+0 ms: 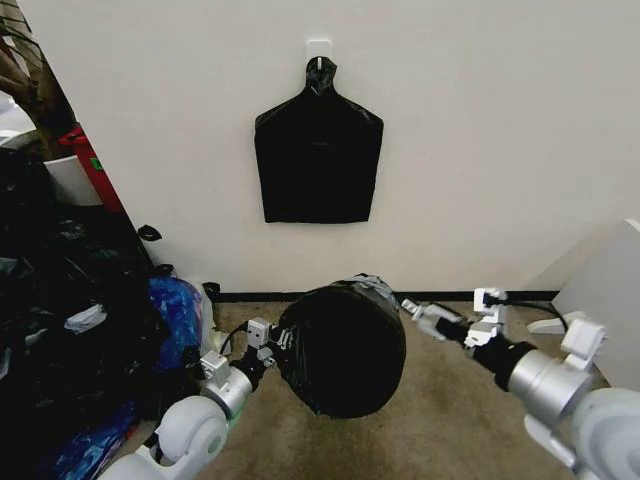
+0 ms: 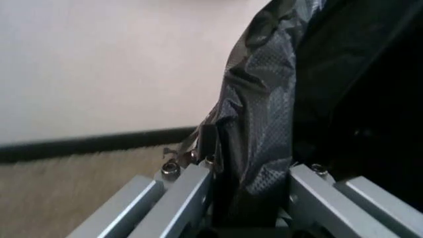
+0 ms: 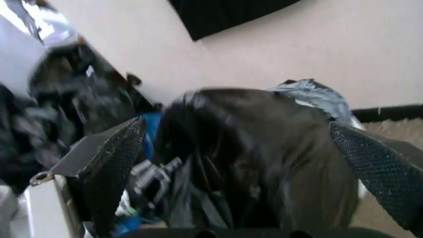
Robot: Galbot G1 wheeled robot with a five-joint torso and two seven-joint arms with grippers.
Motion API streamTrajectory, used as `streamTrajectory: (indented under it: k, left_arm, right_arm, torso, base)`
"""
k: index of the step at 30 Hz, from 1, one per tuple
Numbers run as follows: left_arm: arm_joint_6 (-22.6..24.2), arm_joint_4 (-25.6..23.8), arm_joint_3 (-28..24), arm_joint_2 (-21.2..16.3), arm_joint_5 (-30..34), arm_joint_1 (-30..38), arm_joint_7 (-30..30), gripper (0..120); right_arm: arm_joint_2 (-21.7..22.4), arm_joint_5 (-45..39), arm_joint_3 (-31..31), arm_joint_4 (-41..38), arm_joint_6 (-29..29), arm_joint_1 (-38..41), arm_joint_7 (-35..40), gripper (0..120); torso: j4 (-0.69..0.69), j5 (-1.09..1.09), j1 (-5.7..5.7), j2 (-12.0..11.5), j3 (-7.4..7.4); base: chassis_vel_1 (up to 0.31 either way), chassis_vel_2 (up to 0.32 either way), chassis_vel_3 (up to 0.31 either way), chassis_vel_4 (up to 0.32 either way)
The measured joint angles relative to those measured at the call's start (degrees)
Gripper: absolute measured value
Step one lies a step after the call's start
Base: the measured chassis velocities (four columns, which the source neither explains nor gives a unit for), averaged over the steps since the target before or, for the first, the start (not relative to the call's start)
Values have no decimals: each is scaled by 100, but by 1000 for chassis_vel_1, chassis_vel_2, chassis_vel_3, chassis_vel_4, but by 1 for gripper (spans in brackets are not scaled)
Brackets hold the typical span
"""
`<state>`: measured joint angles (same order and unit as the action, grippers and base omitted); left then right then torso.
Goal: Place the garbage bag over the trash bin.
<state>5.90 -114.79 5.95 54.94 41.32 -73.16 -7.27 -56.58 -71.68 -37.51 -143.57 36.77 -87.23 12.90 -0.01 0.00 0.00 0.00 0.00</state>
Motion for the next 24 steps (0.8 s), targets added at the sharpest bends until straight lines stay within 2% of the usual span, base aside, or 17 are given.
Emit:
streamTrajectory:
  k: [1, 2, 4, 5, 6, 9, 11, 14, 16, 19, 24]
  left_arm:
    - [147, -123, -59, 1, 222, 30, -404, 0]
    - [200, -171, -87, 1, 315, 42, -552, 0]
    - [424, -338, -206, -1, 700, 97, -1070, 0]
    - [424, -338, -206, -1, 700, 97, -1070, 0]
    - [510, -416, -261, -2, 898, 123, -1264, 0]
    - [656, -546, -359, -2, 1213, 174, -1526, 0]
    - [771, -639, -475, 1, 1411, 213, -1773, 0]
    - [813, -676, -578, 1, 1489, 235, -1898, 0]
    - [826, -686, -690, 14, 1528, 250, -1987, 0]
    - [827, -687, -749, 46, 1546, 267, -2031, 0]
    - [804, -634, -859, 139, 1543, 344, -2093, 0]
  right_arm:
    - [11, 569, 297, 4, 5, 80, -176, 100]
    - [15, 825, 424, 5, -6, 106, -271, 100]
    - [57, 1905, 1025, 11, -169, 157, -726, 100]
    - [57, 1905, 1025, 11, -169, 157, -726, 100]
    - [90, 2430, 1367, 13, -251, 189, -911, 100]
    - [129, 3179, 2043, 17, -409, 338, -1124, 100]
    - [94, 3520, 2425, 45, -436, 507, -1162, 93]
    - [72, 3629, 2623, 89, -403, 594, -1080, 87]
    - [37, 3646, 2901, 170, -316, 696, -676, 75]
    - [-22, 3579, 3090, 260, -273, 791, -279, 69]
    - [-275, 3072, 3565, 708, -247, 1265, 1179, 49]
  torso:
    - [1, 1, 0, 0, 0]
    - [1, 0, 0, 0, 0]
    - [1, 0, 0, 0, 0]
    - [1, 0, 0, 0, 0]
    - [1, -1, 0, 0, 0]
    - [0, 0, 0, 0, 0]
    - [1, 0, 0, 0, 0]
    - [1, 0, 0, 0, 0]
    - [0, 0, 0, 0, 0]
    - [1, 0, 0, 0, 0]
    - [0, 0, 0, 0, 0]
  base:
    - [0, 0, 0, 0]
    - [0, 0, 0, 0]
    - [0, 0, 0, 0]
    - [0, 0, 0, 0]
    - [0, 0, 0, 0]
    - [0, 0, 0, 0]
    - [0, 0, 0, 0]
    - [0, 0, 0, 0]
    - [0, 0, 0, 0]
    - [0, 0, 0, 0]
    - [0, 0, 0, 0]
